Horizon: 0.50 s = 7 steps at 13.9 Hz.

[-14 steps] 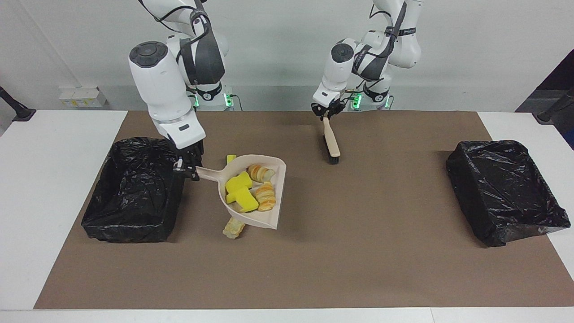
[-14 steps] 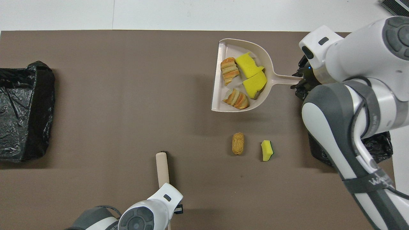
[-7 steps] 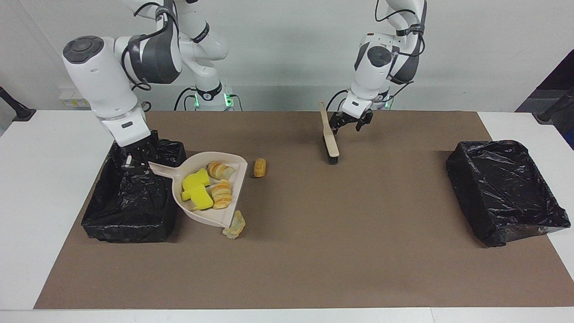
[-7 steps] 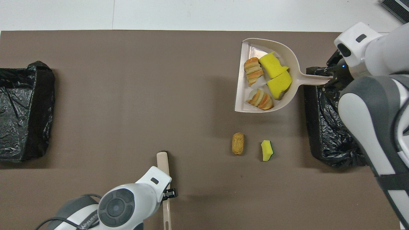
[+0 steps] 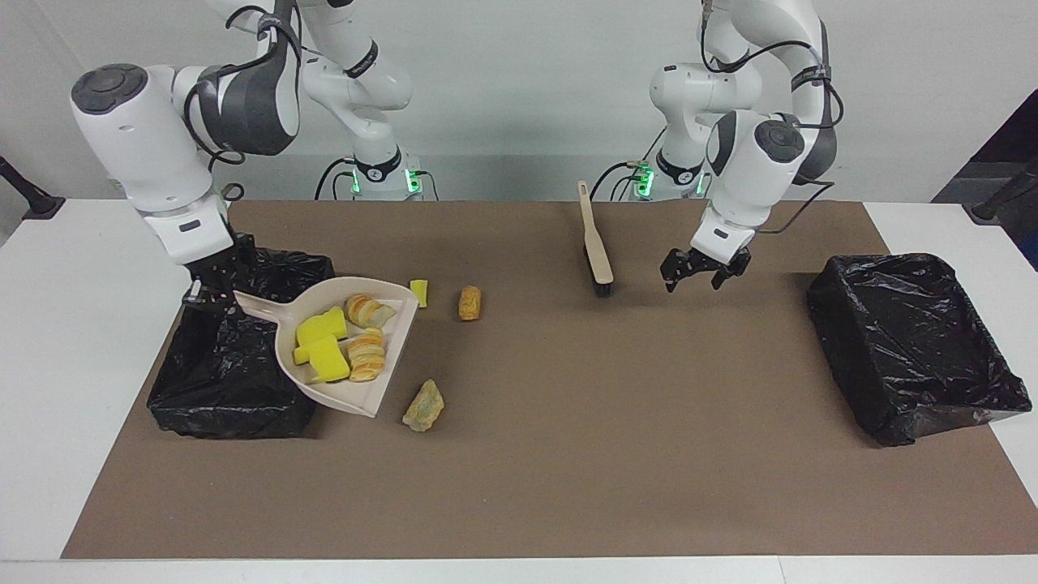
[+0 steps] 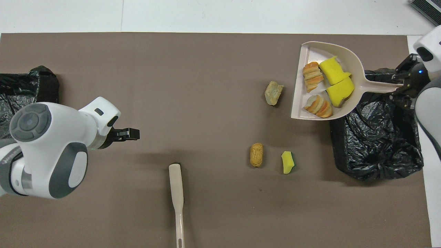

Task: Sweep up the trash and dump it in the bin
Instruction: 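Carry the loaded dustpan to the bin with the right gripper while the left gripper withdraws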

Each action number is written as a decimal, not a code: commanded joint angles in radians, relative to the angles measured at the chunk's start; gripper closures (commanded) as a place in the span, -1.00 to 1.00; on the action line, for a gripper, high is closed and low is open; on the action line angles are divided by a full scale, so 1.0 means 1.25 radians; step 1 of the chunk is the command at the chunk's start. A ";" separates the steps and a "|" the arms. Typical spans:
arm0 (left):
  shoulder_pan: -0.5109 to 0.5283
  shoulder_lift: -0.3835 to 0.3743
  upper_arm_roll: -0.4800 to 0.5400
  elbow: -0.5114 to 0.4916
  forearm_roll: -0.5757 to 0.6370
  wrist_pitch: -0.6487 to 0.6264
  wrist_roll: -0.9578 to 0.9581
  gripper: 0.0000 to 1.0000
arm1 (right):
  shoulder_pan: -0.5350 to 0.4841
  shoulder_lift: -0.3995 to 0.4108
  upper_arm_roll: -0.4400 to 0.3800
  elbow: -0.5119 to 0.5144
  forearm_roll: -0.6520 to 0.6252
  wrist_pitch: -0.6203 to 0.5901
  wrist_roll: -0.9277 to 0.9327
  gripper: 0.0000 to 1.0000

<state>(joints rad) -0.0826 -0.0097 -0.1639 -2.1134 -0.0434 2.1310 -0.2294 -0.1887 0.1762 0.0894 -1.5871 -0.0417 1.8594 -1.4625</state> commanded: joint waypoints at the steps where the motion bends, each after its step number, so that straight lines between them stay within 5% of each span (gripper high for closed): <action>1: 0.012 0.102 -0.005 0.190 0.062 -0.135 0.053 -1.00 | -0.038 -0.013 0.007 -0.007 -0.006 -0.009 -0.026 1.00; 4: 0.035 0.155 -0.004 0.334 0.065 -0.226 0.075 -1.00 | -0.077 -0.015 0.007 -0.007 0.003 -0.014 -0.068 1.00; 7: 0.062 0.139 0.000 0.376 0.065 -0.263 0.124 -1.00 | -0.121 -0.018 0.007 -0.007 0.008 -0.011 -0.138 1.00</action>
<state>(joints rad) -0.0300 0.1549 -0.1603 -1.7026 0.0210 1.8639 -0.1296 -0.2966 0.1760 0.0881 -1.5871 -0.0420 1.8586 -1.5704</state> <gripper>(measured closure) 0.000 0.683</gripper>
